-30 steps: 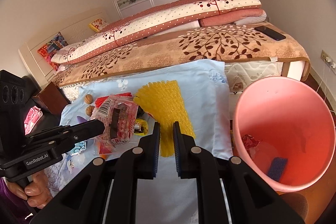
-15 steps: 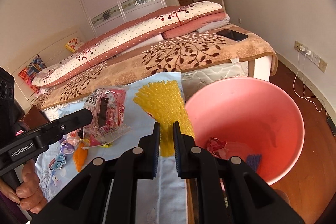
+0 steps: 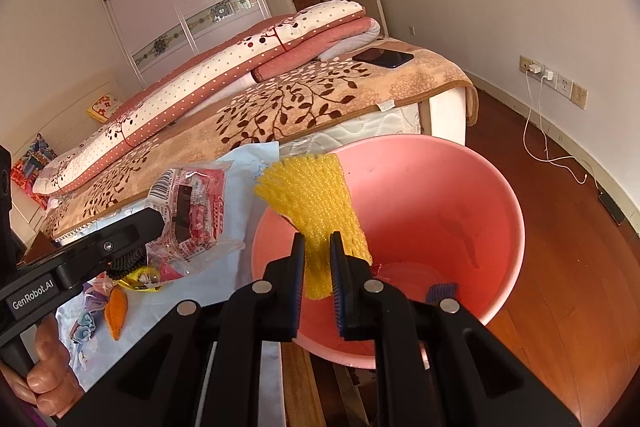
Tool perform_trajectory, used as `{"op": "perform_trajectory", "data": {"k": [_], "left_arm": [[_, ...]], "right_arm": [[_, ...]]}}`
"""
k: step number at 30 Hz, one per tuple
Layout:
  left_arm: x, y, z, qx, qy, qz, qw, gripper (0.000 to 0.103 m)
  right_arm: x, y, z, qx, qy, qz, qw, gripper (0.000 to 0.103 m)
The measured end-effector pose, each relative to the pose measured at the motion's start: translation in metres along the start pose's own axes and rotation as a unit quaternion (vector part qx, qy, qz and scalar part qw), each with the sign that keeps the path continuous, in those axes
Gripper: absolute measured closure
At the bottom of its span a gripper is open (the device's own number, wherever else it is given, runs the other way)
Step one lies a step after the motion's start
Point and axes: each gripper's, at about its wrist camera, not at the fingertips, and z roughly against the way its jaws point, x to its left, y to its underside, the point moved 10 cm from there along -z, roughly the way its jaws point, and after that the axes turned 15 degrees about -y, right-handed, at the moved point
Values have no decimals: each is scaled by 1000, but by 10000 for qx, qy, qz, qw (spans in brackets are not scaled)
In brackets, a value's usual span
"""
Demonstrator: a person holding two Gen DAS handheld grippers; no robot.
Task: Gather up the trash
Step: 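Carry the bag and yellow net over the pink bucket and release both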
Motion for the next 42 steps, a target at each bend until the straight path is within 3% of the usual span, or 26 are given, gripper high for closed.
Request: {"op": "perform_trajectory", "data": {"k": [15,25,27,31,35,37,39,42], "left_arm": [[-33,7,-29,223,49,-346,9991,94],[-37,9,-42,434,56,-257,9987,93],[-37,11,-44,503,52,-256,9984,91],[-39,12,-46,556,82,-237,9981,71],[-39,12,-44,566,75,-213,9981,68],[-37,12,-43,556,73,-183,9983,68],[-34,11,-41,539,63,-133,9984,68],[-30,10,-38,528,50,-59,9986,68]], "right_arm": [[-34,1,4,-28,298,-267,9992,91],[-45,2,2,-16,393,-367,9986,91],[-47,3,2,-20,403,-373,9985,91],[-48,2,2,-39,424,-394,9983,91],[-49,2,3,-49,443,-411,9982,91],[-49,2,3,-47,449,-407,9982,88],[-50,2,4,-93,510,-405,9978,71],[-51,-1,7,-193,575,-390,9974,59]]}}
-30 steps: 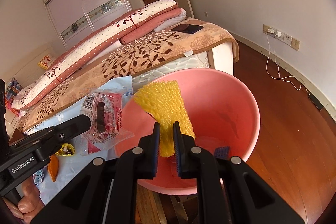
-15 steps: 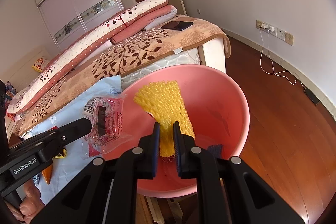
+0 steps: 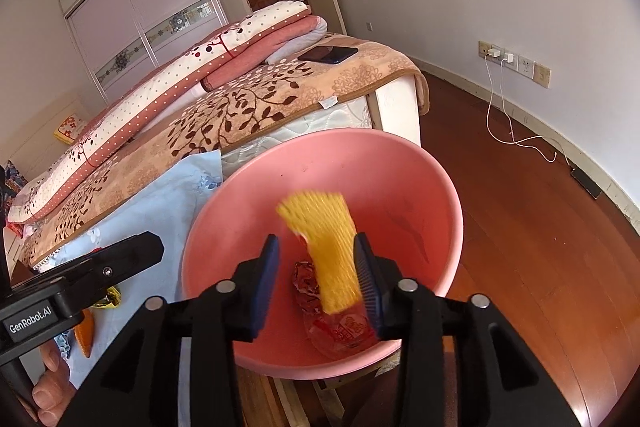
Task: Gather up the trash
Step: 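Carry the bag and yellow net over the pink bucket and release both, then grasp the blue floral wrapper with the left tool while the right tool grasps the orange peel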
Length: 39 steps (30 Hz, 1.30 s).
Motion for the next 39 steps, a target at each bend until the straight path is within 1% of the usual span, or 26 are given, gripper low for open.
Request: {"op": "perform_trajectory", "data": {"k": [6,16,22,29,39], "left_arm": [[10,1,8,-55,-36,100,9999,68],[33,0,25,-237,-235,291,9990,68],[54,4,31,-306,-652,308,9969,68],[90,12,39,-396,-1021,512,9927,68],[146,30,62,-628,-1624,641,9826,68]], "right_arm": [[5,-2,2,-32,37,107,9999,56],[23,-3,6,-53,-29,277,9996,55],[46,1,4,2,-122,513,9986,54],[83,13,-5,155,-337,860,9956,54],[148,36,-25,485,-756,1490,9848,54]]}}
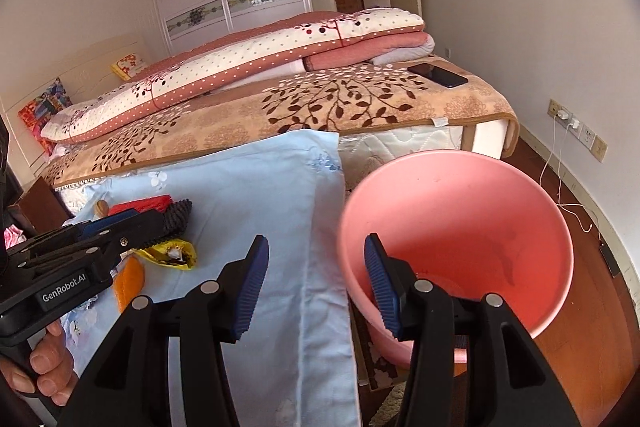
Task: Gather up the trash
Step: 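Grasp the blue floral wrapper with the left tool while the right tool grasps the orange peel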
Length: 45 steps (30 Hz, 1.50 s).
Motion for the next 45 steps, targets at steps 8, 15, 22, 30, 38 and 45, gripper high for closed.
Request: {"op": "perform_trajectory", "data": {"k": [8,15,22,30,38,45], "left_arm": [[78,12,8,-71,-622,372,9973,68],[144,40,22,148,-903,596,9940,68],[190,79,24,575,-1011,746,9904,68],[194,100,19,804,-731,684,9917,68],[182,108,1,896,-734,358,9926,68],[180,106,0,803,-733,278,9937,68]], "right_arm": [[48,6,-26,298,-360,420,9980,54],[95,16,-44,619,-1011,725,9903,54],[139,34,-63,1031,-1506,1065,9774,54],[156,49,-80,1326,-1622,1090,9717,54],[158,53,-93,1554,-1776,848,9681,54],[165,58,-116,1793,-1838,651,9643,54]]}}
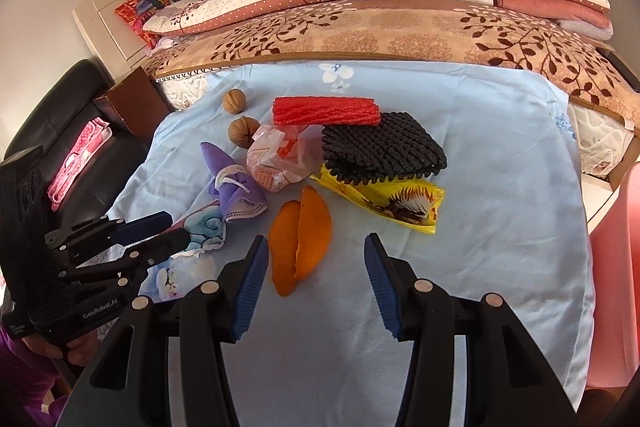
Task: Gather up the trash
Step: 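Grasp the blue floral wrapper with the left tool while the right tool grasps the orange peel, then carry the floral wrapper and orange peel over the pink bucket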
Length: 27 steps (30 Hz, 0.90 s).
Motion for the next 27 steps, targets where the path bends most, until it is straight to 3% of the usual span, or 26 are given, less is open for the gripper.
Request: {"op": "perform_trajectory", "data": {"k": [4,6,10,12,15,16,23,27], "left_arm": [[0,0,0,-22,12,9,10000,68],[0,0,0,-16,15,16,10000,68],[0,0,0,-21,18,6,10000,68],[0,1,1,-20,23,-7,10000,68],[-1,1,2,-22,41,-35,10000,70],[-1,1,3,-26,57,-44,10000,78],[-8,-1,15,-70,266,-81,9996,94],[-14,-4,22,-94,388,-70,9992,95]], "right_arm": [[-5,0,-12,129,5,-145,9998,57],[-8,2,-19,228,-21,-234,9995,68],[-12,5,-24,268,-118,-365,9989,75],[-13,6,-24,298,-160,-392,9987,86],[-15,8,-22,297,-219,-492,9981,88],[-16,9,-20,288,-241,-536,9979,88],[-16,8,-3,128,-305,-589,9977,89],[-15,6,10,-11,-295,-531,9982,89]]}}
